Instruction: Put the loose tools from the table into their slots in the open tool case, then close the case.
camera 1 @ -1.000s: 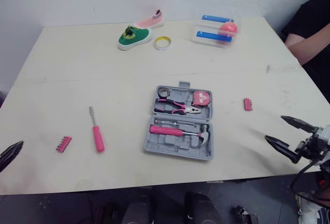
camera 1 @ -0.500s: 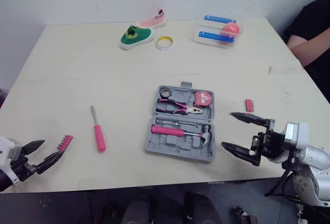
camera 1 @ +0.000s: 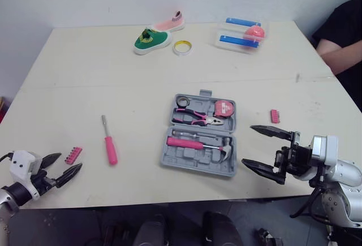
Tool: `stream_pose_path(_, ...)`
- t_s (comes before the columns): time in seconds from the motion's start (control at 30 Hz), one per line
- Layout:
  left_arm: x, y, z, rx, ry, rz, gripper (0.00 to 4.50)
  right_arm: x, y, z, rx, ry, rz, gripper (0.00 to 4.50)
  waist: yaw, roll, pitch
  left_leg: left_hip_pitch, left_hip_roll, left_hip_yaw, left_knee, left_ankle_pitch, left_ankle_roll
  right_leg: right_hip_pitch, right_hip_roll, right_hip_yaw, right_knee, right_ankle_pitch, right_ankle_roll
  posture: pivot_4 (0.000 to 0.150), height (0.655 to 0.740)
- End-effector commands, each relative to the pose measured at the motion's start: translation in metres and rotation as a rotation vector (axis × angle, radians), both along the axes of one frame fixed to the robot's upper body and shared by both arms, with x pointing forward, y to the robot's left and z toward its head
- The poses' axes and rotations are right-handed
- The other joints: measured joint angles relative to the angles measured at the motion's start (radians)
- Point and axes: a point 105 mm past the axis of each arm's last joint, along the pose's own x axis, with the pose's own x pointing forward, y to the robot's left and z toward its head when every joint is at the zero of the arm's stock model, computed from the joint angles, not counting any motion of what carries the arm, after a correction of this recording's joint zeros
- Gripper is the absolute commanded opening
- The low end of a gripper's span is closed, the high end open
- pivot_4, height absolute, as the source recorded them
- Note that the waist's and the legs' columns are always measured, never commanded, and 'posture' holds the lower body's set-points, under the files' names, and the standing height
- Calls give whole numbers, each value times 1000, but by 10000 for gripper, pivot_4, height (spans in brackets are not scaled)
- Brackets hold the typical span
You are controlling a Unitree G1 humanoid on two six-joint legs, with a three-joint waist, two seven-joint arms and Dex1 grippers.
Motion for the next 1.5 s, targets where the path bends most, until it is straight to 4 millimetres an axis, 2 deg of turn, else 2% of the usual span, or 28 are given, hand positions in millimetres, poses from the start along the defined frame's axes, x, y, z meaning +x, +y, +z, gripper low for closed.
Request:
stream_pose_path(0.03,-1,1,-16,12,50,33,39457,-4,-2,10,-4,-40,5,45000,1,1,0,0,0,0,0,0,0,0,0,0,0,0,0,1500,7400)
stream_pose_path(0.1,1,-1,-18,3,50,34,32643,-4,-2,10,-4,-38,6,45000,3,1,-1,0,0,0,0,0,0,0,0,0,0,0,0,1500,7400)
stream_pose_path(0.3,-2,-10,-33,-19,94,23,6986,-2,0,9,-4,-30,7,45000,3,6,-4,1,-1,1,0,1,1,0,0,-1,1,0,0,1500,7400)
stream_pose_path(0.4,-2,-10,-30,-16,77,19,6933,-2,1,8,-4,-24,7,45000,3,6,-4,2,-1,1,0,1,1,0,0,-1,1,0,0,1500,7400)
stream_pose_path(0.5,0,-7,-12,-22,-9,25,6933,-1,0,8,-6,-21,3,45000,2,6,-4,2,-1,2,0,0,1,1,0,-1,1,0,0,1500,7400)
stream_pose_path(0.67,8,-18,41,18,-210,-52,6933,0,-3,8,-13,-20,-13,45000,1,1,-1,0,0,1,0,0,2,0,0,0,1,0,0,1500,7400)
stream_pose_path(0.7,13,-26,56,38,-250,-97,6933,0,-4,8,-16,-20,-17,45000,2,0,-1,-1,0,0,0,0,1,0,-1,1,0,0,0,1500,7400)
stream_pose_path(0.77,23,-56,93,78,-335,-245,6933,0,-6,6,-39,-20,-19,45000,7,-4,1,-1,0,-1,1,0,0,0,-1,1,-1,0,0,1500,7400)
stream_pose_path(0.83,27,-90,108,145,-340,-432,6933,0,-7,4,-67,-18,-12,45000,15,-6,1,-3,0,-3,2,0,-2,0,-1,0,-1,0,-1,1500,7400)
stream_pose_path(0.93,28,-129,109,220,-260,-646,6933,0,-9,2,-84,-13,-7,45000,17,0,-2,-2,-1,-2,1,0,-2,1,-1,1,-1,1,0,1500,7400)
stream_pose_path(1.07,32,-159,108,301,-190,-808,6933,3,-11,0,-85,-9,-12,45000,2,3,0,-1,0,2,-1,2,2,1,4,-3,0,1,0,1500,7400)
stream_pose_path(1.1,35,-170,109,299,-181,-845,6933,3,-11,-2,-90,-5,-13,45000,1,2,1,-1,1,2,0,2,1,0,10,-4,0,1,0,1500,7400)
stream_pose_path(1.2,36,-201,97,402,-110,-998,6933,4,-13,-8,-100,9,-19,45000,4,1,1,-2,2,2,2,3,1,0,14,-4,1,1,0,1500,7400)
stream_pose_path(1.4,51,-243,78,539,-68,-1111,6933,-2,-17,-14,-101,29,-35,45000,16,1,2,-2,1,3,3,4,3,1,14,-1,2,2,2,1500,7400)
stream_pose_path(1.5,55,-253,65,610,-15,-1141,6933,-5,-18,-16,-102,36,-42,45000,22,0,2,-2,1,4,3,4,3,1,15,-1,2,2,2,1500,7400)
